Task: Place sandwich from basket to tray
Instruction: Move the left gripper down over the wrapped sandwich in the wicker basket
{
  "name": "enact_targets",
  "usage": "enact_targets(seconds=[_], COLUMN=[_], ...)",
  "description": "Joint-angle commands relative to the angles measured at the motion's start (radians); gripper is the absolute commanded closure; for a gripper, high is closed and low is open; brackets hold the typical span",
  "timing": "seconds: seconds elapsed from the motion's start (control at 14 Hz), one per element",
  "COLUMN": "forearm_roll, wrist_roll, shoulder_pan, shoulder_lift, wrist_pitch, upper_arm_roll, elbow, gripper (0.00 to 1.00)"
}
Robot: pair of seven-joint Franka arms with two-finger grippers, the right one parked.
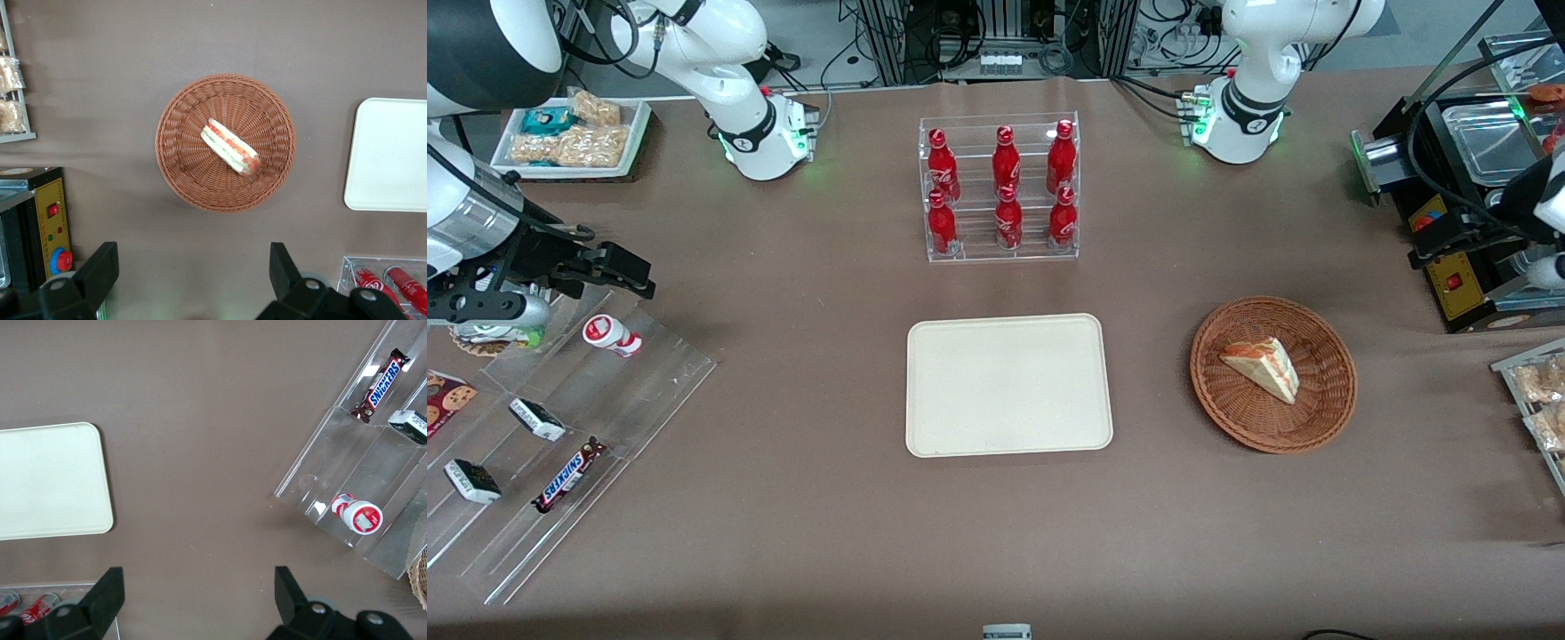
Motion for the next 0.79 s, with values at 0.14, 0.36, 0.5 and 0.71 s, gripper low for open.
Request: enact_targets(seconds=[0.14, 0.36, 0.5, 0.71], forearm_roll=[0.016, 0.019, 0.019, 0.019], wrist_roll=[-0.063, -0.210, -0.433, -0.861], shoulder_pan=[-0.001, -0.027, -0.042, -0.068], shoulder_lift=[0.016, 0.045, 0.039, 0.099], wrist_pitch=[0.005, 0.195, 0.396, 0.660], upper_arm_roll=[-0.010, -0.018, -0.033, -0.061], elbow=[-0.031, -0.235, -0.394, -0.524], gripper=[0.00, 0.00, 0.00, 0.00])
